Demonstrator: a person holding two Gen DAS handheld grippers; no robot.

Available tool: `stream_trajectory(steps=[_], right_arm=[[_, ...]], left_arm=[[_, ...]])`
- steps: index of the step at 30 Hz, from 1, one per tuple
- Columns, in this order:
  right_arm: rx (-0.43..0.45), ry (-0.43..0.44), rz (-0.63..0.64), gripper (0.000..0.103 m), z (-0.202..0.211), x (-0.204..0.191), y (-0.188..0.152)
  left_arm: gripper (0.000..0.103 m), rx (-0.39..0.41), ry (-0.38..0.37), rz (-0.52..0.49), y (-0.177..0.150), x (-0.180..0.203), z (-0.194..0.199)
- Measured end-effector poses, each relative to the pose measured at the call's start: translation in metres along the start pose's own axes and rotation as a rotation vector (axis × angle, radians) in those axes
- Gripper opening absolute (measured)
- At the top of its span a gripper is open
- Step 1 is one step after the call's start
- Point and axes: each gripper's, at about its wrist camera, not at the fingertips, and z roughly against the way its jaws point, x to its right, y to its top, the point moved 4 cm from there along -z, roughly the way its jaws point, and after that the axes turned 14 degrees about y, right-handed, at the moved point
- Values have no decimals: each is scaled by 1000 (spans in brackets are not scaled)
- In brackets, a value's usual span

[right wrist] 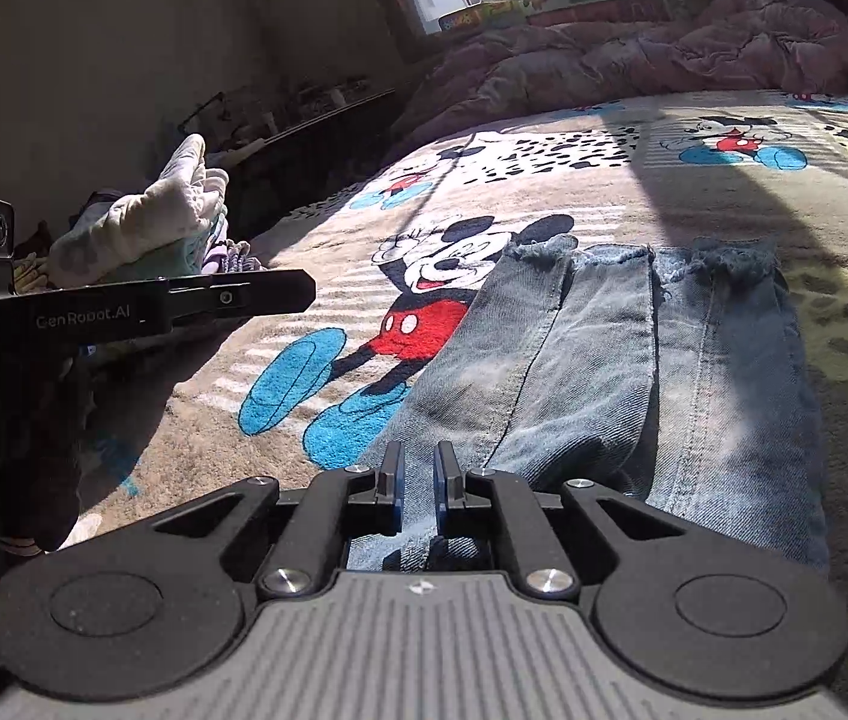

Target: Fold clothes

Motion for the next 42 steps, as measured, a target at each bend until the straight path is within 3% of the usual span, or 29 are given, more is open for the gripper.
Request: stream_trajectory(steps=[4, 7, 9, 10, 12, 14, 15, 16, 18, 21, 26, 27, 28, 30, 36, 38, 42], right_arm=[[92, 14, -147, 15, 15, 18, 8], [50, -53, -180, 10, 1, 34, 0], [58, -81, -204, 6, -2, 41, -4], [65, -94, -212, 11, -4, 43, -6], [115, -94, -178, 12, 4, 35, -2], [112, -126, -177, 15, 1, 40, -3], [92, -150, -192, 14, -3, 47, -6], [85, -145, -227, 2, -7, 56, -8], [116, -130, -316, 0, -4, 67, -7], [243, -116, -385, 12, 17, 68, 4], [251, -183, -421, 18, 32, 79, 2], [251, -187, -436, 26, 33, 81, 1], [249, -190, -450, 40, 33, 83, -1], [240, -176, -474, 43, 31, 85, -4], [266, -128, -557, 31, 29, 89, -2], [285, -102, -588, 11, 28, 90, -1], [327, -50, -646, 8, 27, 92, 1]], left_arm=[[8, -93, -13, -63, -44, 35, 14], [7, -214, 27, -141, -84, 53, -5], [7, -176, 45, -134, -82, 55, 8], [8, -156, 52, -124, -82, 56, 14], [7, -111, 58, -64, -82, 52, 32], [8, -142, 81, -58, -94, 52, 30], [8, -158, 93, -68, -103, 53, 24], [8, -170, 100, -70, -109, 53, 19], [8, -170, 85, -15, -105, 46, 25], [8, -117, 88, 17, -103, 42, 39], [8, -63, 98, 45, -101, 43, 48], [12, -55, 90, 56, -99, 43, 48], [16, -48, 84, 64, -98, 44, 48], [24, -49, 85, 63, -98, 47, 45], [24, -122, 87, -42, -111, 59, 25], [24, -134, 72, -27, -112, 56, 25], [23, -155, 34, 29, -113, 46, 23]])
